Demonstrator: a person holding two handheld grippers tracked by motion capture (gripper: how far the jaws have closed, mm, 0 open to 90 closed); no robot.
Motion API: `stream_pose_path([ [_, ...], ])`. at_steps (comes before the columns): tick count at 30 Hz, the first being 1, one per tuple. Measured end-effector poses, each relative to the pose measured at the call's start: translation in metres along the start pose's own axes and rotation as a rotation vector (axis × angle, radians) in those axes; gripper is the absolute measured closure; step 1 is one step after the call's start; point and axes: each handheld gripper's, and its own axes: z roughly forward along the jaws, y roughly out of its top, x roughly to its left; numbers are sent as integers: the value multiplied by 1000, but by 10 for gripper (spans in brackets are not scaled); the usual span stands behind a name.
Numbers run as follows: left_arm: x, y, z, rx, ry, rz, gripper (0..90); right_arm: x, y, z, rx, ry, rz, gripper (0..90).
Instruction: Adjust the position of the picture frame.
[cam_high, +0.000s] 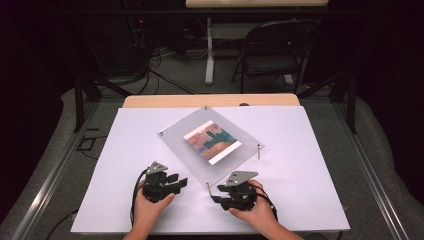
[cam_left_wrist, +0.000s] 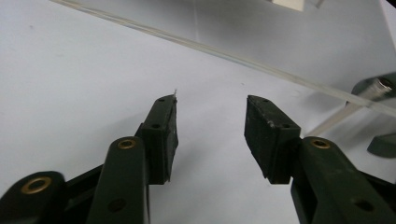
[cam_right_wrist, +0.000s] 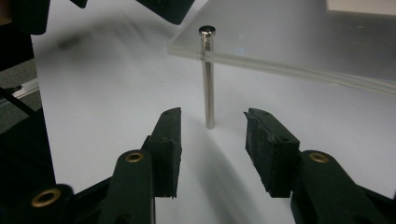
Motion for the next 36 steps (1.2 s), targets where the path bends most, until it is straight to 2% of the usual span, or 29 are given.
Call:
stream_pose_path([
  [5, -13, -8, -2, 1, -8, 50, 505, -7, -5, -19, -31, -41, 5, 530],
  [10, -22, -12, -2, -9, -12, 77, 496, -27, -10, -31, -61, -96, 90, 518],
  [11, -22, -12, -2, -9, -12, 77, 495, -27, -10, -31, -61, -96, 90, 518],
  [12, -25, -13, -2, -6, -19, 84, 495, -36, -10, -35, -73, -132, 106, 515],
  [14, -28, -14, -1, -4, -22, 92, 495, -46, -8, -38, -67, -160, 124, 514],
  [15, -28, -14, -1, -4, -22, 92, 496, -46, -8, -38, -67, -160, 124, 514],
  [16, -31, -14, 0, -5, -32, 100, 496, -55, -7, -40, -69, -187, 141, 515],
  [19, -33, -14, 1, -8, -34, 108, 496, -63, -6, -41, -71, -204, 154, 514],
  [21, -36, -14, 3, -13, -46, 115, 497, -71, -6, -42, -71, -234, 171, 501],
  [24, -37, -15, 5, -12, -48, 122, 497, -72, -11, -43, -91, -256, 170, 489],
  [27, -39, -16, 9, 1, -71, 129, 487, -72, -14, -44, -100, -253, 188, 471],
  [29, -44, -18, 13, 16, -75, 152, 477, -72, -16, -47, -112, -272, 173, 440],
  [36, -52, -17, 21, 11, -102, 175, 442, -77, -22, -52, -131, -300, 189, 389],
])
